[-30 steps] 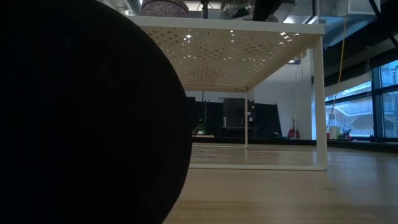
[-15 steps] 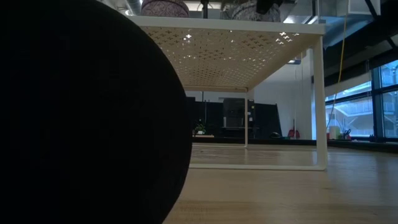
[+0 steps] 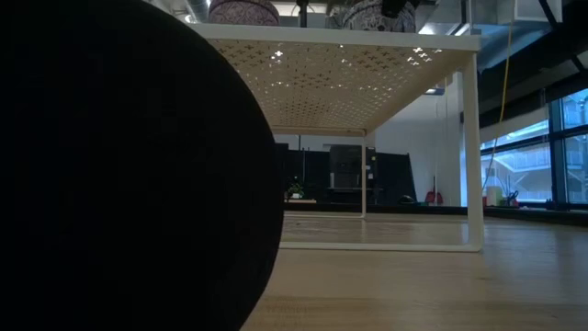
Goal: Pick & Place candle stick holders
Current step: Put the red patterned scented candle on the shelf, then put the black candle holder on the shelf
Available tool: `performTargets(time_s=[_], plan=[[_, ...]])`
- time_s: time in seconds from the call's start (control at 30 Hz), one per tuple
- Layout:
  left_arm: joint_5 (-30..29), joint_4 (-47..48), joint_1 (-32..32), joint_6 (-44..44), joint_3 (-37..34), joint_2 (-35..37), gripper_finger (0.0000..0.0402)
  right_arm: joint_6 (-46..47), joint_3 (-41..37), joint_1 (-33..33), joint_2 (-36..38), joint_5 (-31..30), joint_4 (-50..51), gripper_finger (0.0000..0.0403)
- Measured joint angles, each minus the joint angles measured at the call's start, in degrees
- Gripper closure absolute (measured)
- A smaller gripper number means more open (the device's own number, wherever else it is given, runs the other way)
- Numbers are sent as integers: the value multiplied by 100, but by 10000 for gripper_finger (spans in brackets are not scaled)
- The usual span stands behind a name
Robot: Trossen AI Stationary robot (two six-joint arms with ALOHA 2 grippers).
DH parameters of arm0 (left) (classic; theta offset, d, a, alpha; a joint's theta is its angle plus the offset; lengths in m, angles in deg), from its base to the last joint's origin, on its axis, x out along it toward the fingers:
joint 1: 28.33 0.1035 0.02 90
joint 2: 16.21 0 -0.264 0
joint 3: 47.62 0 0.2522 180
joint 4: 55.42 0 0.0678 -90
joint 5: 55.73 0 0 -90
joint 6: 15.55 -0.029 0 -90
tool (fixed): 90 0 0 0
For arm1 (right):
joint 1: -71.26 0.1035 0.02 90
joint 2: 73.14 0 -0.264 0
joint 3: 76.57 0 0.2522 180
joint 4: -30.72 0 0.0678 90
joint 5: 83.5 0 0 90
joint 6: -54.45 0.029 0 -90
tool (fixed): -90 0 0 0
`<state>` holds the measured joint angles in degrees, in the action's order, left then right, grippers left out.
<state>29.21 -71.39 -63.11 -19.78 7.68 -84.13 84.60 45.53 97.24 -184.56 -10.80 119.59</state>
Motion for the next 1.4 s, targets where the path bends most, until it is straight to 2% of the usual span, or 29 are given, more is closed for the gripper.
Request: performTargets(time_s=[0.73,1.0,1.4], plan=[[0,0,1,-2,0,0,399,-63,34,-85,0,-3,159,3],[0,0,0,-2,0,0,399,-105,511,-85,31,-315,388,3],[0,16,0,0,0,0,399,-105,1695,86,33,-318,1265,3]])
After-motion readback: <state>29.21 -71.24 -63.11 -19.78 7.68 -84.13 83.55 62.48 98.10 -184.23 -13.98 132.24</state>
